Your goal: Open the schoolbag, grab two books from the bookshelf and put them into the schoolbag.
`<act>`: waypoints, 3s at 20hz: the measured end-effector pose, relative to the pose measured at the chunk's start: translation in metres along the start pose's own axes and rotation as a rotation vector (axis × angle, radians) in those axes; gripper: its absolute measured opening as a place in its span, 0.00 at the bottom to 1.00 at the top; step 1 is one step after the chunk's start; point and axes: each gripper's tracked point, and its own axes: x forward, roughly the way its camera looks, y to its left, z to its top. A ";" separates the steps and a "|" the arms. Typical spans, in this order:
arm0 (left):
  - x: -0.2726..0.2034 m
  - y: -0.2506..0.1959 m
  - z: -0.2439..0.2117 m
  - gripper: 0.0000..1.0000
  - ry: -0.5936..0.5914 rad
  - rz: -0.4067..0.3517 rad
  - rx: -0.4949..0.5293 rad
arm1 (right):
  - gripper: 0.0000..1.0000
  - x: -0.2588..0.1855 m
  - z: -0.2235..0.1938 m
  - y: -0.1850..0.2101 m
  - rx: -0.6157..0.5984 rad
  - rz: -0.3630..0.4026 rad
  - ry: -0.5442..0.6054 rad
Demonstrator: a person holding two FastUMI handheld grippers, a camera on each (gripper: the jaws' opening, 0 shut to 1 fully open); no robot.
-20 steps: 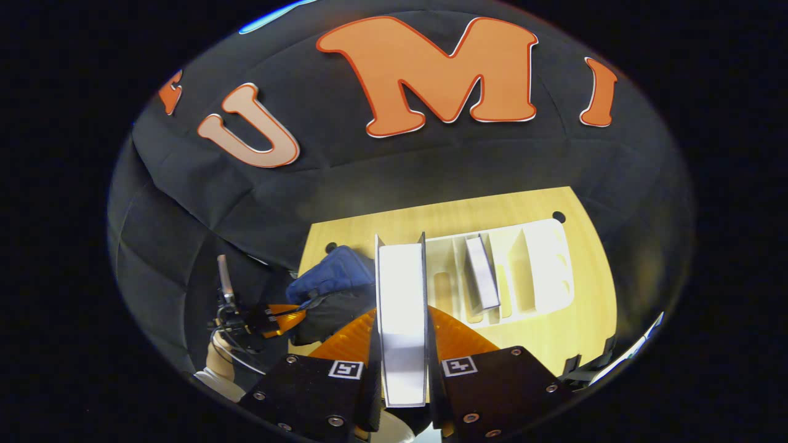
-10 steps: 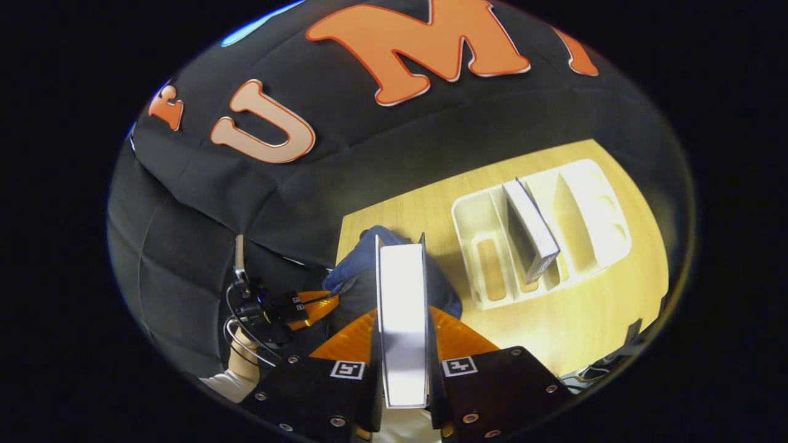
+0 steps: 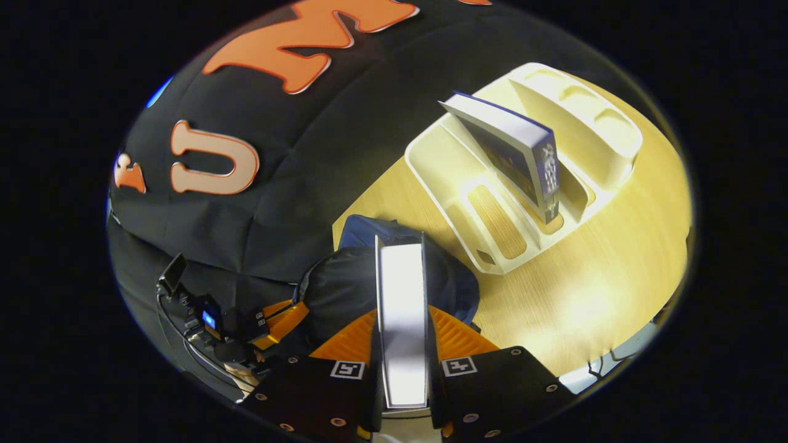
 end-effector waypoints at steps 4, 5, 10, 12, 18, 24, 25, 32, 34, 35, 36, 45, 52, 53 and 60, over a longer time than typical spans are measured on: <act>0.002 -0.002 0.006 0.00 0.018 0.015 0.018 | 0.31 0.041 -0.017 -0.005 0.115 0.069 -0.030; 0.001 -0.003 0.008 0.01 0.020 0.017 0.018 | 0.31 0.054 -0.021 -0.002 0.127 0.085 -0.042; -0.007 -0.008 0.014 0.01 0.017 0.033 0.031 | 0.31 0.105 -0.033 0.015 0.173 0.136 -0.128; -0.011 -0.014 0.019 0.01 0.008 0.033 0.055 | 0.31 0.124 -0.035 0.025 0.214 0.177 -0.158; -0.013 -0.028 0.024 0.01 0.005 0.000 0.076 | 0.31 0.167 -0.069 0.043 0.268 0.187 -0.093; -0.009 -0.013 0.017 0.01 0.017 0.012 0.057 | 0.50 0.170 -0.079 0.032 0.144 0.059 -0.016; -0.008 -0.012 0.016 0.01 0.017 0.009 0.052 | 0.56 0.165 -0.077 0.034 0.153 0.067 -0.002; -0.011 -0.015 0.017 0.08 0.007 -0.003 0.076 | 0.97 0.127 -0.063 -0.015 0.037 -0.046 -0.043; -0.009 -0.017 0.015 0.01 0.008 -0.010 0.064 | 0.97 0.112 -0.064 -0.030 -0.013 -0.090 -0.034; -0.008 -0.018 0.015 0.01 0.008 -0.013 0.056 | 0.97 0.104 -0.065 -0.034 -0.036 -0.099 -0.026; -0.006 -0.018 0.013 0.01 0.010 -0.015 0.051 | 0.97 0.094 -0.066 -0.040 -0.059 -0.107 -0.015; 0.002 -0.027 0.004 0.01 0.032 -0.013 0.012 | 0.97 -0.034 -0.021 -0.115 -0.375 -0.301 0.063; 0.013 -0.032 0.001 0.01 0.060 -0.007 -0.026 | 0.97 -0.112 0.088 -0.102 -0.493 -0.381 -0.037; 0.014 -0.032 0.001 0.01 0.062 -0.006 -0.031 | 0.97 -0.118 0.100 -0.093 -0.514 -0.376 -0.042; 0.016 -0.031 -0.003 0.01 0.068 0.002 -0.074 | 0.98 -0.110 0.169 -0.037 -0.634 -0.368 -0.016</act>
